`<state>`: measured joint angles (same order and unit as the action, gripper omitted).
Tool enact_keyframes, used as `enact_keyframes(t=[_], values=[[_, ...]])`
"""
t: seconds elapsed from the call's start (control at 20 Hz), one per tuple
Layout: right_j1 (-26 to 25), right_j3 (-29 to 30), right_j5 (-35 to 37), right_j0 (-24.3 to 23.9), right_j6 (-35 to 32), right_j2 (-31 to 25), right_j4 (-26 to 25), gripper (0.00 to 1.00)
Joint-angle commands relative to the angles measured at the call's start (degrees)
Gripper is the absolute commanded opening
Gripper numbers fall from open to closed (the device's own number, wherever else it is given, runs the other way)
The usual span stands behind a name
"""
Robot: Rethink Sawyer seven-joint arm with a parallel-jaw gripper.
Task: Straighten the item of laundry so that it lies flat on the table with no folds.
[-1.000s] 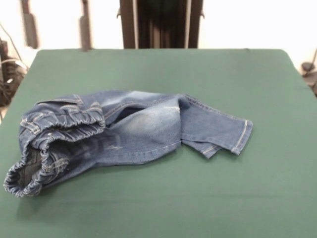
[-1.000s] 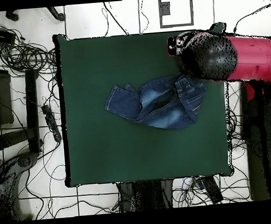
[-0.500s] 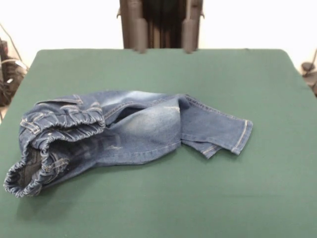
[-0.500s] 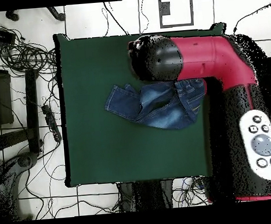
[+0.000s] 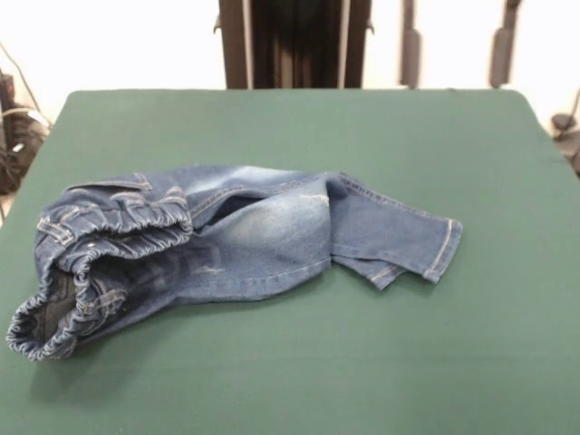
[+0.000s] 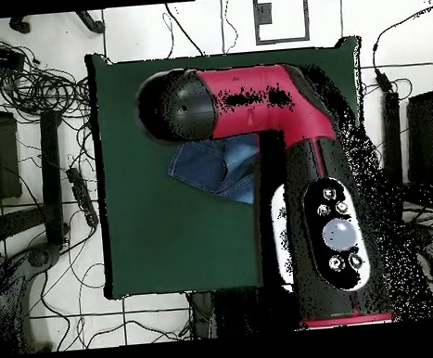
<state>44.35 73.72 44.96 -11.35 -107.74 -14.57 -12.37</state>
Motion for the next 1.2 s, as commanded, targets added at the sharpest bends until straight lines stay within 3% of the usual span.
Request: enact_keyframes(t=[0.05,0.35,0.85,1.05,1.2], values=[[-10.28,-3.05,3.29,7.56,-22.76,5.56,3.37,1.0],[-16.63,-6.38,-2.09,9.41,-24.41,7.25,3.24,1.0],[-22.49,-2.98,-14.22,2.11,-14.8,3.8,0.99,1.0],[-22.41,1.04,-18.85,-0.91,-12.85,2.53,0.39,1.0],[-21.82,2.95,-18.42,-3.64,-10.36,1.84,0.31,1.0]])
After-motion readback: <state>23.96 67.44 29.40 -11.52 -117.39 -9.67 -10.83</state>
